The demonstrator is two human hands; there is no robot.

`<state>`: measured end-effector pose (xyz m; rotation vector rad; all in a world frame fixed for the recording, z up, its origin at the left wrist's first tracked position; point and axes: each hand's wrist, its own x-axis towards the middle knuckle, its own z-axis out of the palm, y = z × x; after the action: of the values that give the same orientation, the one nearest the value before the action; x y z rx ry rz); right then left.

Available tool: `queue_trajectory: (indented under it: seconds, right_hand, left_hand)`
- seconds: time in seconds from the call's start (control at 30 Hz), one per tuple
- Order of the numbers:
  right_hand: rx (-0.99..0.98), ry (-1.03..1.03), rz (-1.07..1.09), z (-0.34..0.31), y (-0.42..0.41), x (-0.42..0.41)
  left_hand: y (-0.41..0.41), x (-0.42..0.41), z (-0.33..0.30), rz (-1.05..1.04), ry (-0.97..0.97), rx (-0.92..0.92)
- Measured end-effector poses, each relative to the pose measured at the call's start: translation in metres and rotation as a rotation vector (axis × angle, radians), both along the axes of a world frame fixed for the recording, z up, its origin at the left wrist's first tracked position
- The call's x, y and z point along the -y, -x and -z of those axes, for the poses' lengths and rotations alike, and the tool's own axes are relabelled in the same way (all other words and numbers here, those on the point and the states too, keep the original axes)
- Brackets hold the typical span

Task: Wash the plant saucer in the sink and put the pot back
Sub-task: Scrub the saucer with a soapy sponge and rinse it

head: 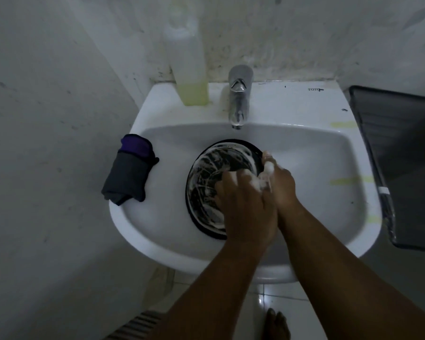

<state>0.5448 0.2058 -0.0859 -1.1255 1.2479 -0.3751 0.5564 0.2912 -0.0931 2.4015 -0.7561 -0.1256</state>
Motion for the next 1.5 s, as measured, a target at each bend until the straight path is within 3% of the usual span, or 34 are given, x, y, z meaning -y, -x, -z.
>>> queue_trajectory:
  seconds: [0.07,0.17,0.3,0.37,0.53,0.67,0.83,1.03,1.23,1.37,1.5]
  right_hand:
    - [-0.008,0.014,-0.017,-0.001,-0.002,-0.003]
    - [0.061,-0.150,0.119,-0.001,-0.004,-0.007]
    - [0.075,-0.184,0.180,-0.006,-0.003,-0.006]
    - [0.099,-0.189,0.217,-0.004,-0.001,-0.005]
    - [0.104,-0.197,0.273,-0.002,0.005,0.000]
    - [0.136,-0.195,0.293,0.002,0.011,-0.001]
    - [0.127,-0.107,0.247,0.000,0.020,-0.003]
    - [-0.010,0.247,-0.046,-0.015,0.027,-0.011]
    - [-0.006,0.645,-0.333,-0.030,0.033,-0.012]
    - [-0.010,0.874,-0.496,-0.031,0.040,-0.016]
    - [0.053,0.965,-0.683,-0.028,0.046,-0.020]
  left_hand:
    - [-0.005,-0.002,0.005,-0.060,0.002,0.007]
    - [-0.016,-0.001,0.012,-0.235,0.036,-0.005]
    - [-0.034,-0.005,0.014,-0.506,-0.035,-0.374]
    - [-0.043,-0.008,0.019,-0.581,-0.037,-0.467]
    - [-0.060,-0.009,0.025,-0.777,0.145,-0.601]
    - [-0.076,-0.019,0.032,-0.859,0.359,-0.566]
    - [-0.108,-0.016,0.030,-0.761,0.447,-0.533]
    - [-0.132,-0.004,0.012,-0.637,0.419,-0.502]
    - [-0.128,0.012,-0.019,-0.512,0.515,-0.645]
    - [-0.107,0.009,-0.046,-0.327,0.419,-0.655]
    - [-0.091,-0.005,-0.052,-0.244,0.314,-0.723]
